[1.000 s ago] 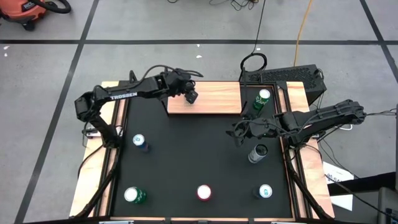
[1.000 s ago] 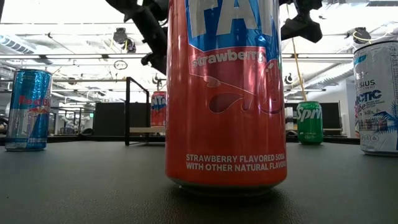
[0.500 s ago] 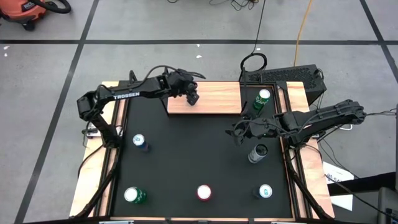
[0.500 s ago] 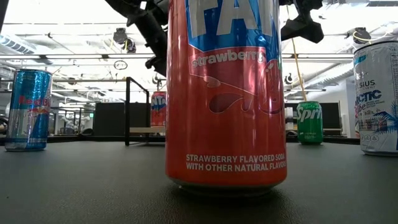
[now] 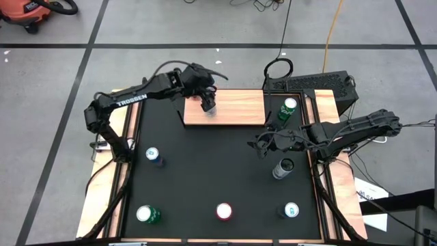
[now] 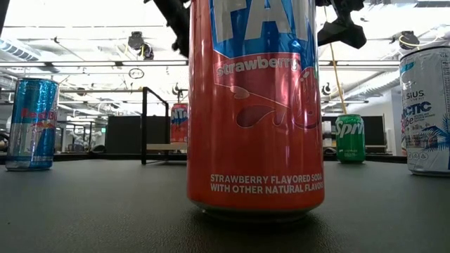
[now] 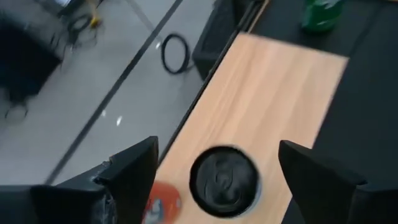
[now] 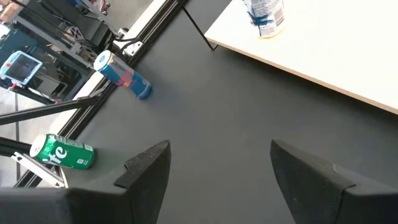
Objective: Place canned beverage on shelf
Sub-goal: Put the left white-blue soda can on the shelf
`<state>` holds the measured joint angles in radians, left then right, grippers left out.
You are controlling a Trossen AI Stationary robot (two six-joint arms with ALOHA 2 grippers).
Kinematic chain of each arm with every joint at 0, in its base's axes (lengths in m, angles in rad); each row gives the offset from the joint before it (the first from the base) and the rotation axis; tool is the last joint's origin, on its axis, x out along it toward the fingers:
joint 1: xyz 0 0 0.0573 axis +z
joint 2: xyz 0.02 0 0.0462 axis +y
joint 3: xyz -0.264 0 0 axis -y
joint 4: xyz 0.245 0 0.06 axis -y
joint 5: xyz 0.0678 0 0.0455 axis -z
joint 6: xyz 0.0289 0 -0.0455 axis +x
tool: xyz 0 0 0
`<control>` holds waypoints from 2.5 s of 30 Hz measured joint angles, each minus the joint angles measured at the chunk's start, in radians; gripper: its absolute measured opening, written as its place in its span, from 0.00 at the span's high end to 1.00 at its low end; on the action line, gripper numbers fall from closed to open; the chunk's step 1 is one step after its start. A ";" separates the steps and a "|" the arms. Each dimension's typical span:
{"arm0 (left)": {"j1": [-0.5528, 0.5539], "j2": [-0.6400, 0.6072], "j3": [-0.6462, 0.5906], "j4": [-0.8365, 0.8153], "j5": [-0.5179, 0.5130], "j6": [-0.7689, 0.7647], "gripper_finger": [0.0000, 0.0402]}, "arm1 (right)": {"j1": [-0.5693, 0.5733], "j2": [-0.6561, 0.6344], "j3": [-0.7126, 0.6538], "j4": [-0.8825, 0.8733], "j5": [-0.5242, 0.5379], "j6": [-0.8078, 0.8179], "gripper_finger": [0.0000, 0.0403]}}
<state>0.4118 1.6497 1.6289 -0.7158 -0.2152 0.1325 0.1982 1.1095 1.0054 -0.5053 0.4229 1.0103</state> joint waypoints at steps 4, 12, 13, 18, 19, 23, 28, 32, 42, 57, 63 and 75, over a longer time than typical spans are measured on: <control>0.003 0.000 0.052 -0.035 0.063 0.072 0.34 | 0.000 0.000 0.000 0.000 0.000 0.000 0.34; 0.061 0.002 0.063 -0.132 0.203 0.349 0.82 | 0.000 0.000 0.000 0.009 0.024 0.025 0.34; 0.065 0.005 0.063 -0.132 0.212 0.387 0.88 | 0.000 0.000 0.000 0.010 0.026 0.026 0.34; 0.093 0.018 0.063 -0.131 0.263 0.554 0.98 | 0.000 0.000 0.000 0.024 0.027 0.026 0.34; 0.097 0.024 0.063 -0.128 0.273 0.580 0.98 | 0.000 0.000 0.000 0.024 0.027 0.027 0.34; 0.111 0.065 0.062 -0.135 0.281 0.609 0.99 | 0.000 0.000 0.000 0.024 0.027 0.048 0.34; 0.121 0.100 0.062 -0.141 0.284 0.609 1.00 | 0.000 0.000 0.000 0.023 0.027 0.069 0.34; 0.118 0.100 0.062 -0.138 0.285 0.609 1.00 | 0.000 0.000 0.000 0.023 0.027 0.078 0.34; 0.119 0.109 0.062 -0.141 0.285 0.523 1.00 | 0.000 0.000 0.000 0.023 0.031 0.078 0.34; 0.124 0.148 0.065 -0.103 0.188 0.334 1.00 | 0.000 0.000 0.000 0.023 0.049 0.081 0.34; 0.133 0.150 0.063 -0.103 0.106 0.271 1.00 | 0.000 0.000 0.000 0.023 0.049 0.080 0.34; 0.104 0.152 0.060 -0.105 0.149 0.266 1.00 | 0.000 0.000 0.000 0.022 0.049 0.075 0.34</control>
<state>0.5159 1.8015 1.6886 -0.8204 -0.0666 0.3990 0.1982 1.1095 1.0058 -0.4830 0.4717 1.0851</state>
